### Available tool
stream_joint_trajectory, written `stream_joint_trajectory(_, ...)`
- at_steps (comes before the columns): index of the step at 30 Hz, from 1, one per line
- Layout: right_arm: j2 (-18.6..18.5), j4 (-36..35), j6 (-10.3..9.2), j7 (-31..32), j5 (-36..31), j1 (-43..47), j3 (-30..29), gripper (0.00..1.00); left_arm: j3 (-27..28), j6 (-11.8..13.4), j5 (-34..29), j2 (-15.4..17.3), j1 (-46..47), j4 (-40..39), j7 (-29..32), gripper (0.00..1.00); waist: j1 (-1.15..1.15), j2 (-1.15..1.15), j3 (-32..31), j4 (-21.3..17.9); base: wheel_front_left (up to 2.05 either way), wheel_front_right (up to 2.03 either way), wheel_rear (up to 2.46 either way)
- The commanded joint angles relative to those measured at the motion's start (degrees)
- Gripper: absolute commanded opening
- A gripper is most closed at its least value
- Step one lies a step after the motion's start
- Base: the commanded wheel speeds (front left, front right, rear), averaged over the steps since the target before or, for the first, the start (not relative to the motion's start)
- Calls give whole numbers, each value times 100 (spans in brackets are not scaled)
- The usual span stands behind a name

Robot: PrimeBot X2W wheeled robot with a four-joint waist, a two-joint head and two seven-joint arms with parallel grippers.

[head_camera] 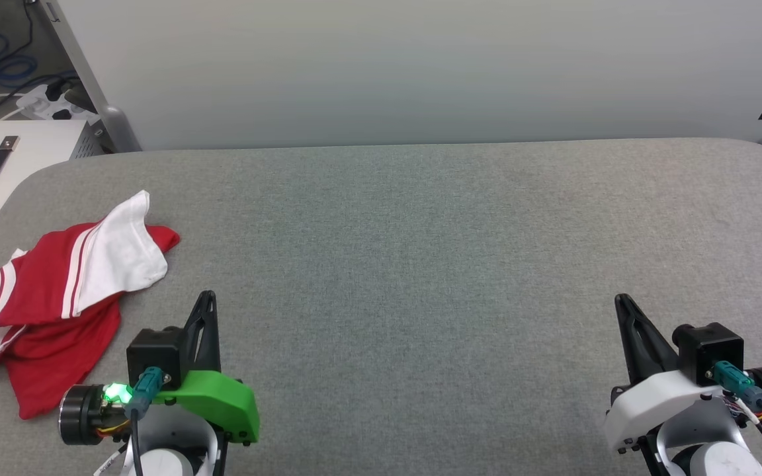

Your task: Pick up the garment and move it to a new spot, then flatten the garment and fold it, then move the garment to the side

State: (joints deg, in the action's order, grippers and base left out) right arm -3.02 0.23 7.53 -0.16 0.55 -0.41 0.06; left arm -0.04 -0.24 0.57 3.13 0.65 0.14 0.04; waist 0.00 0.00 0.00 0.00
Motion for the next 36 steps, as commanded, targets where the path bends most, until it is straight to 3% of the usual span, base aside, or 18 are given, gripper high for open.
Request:
stream_joint_trajectory(1, 14, -23, -4, 16, -55, 41, -6, 0, 4, 24, -57, -25, -65, -14, -4, 0, 0, 0, 0, 0, 0, 0, 0)
stream_joint_trajectory(16, 14, -23, -4, 16, -55, 41, -6, 0, 4, 24, -57, -25, -65, -14, -4, 0, 0, 0, 0, 0, 0, 0, 0)
stream_joint_trajectory(17, 0, 2, 1, 0, 3, 0, 0, 100, 0, -1, 1, 1, 0, 1, 0, 100, 0, 0, 0, 0, 0, 0, 0)
stream_joint_trajectory(36, 1, 109, -1, -200, 176, 30, -75, 100, -91, -4, 217, -2, -11, 205, -203, 100, 0, 0, -26, -5, 0, 0, 0)
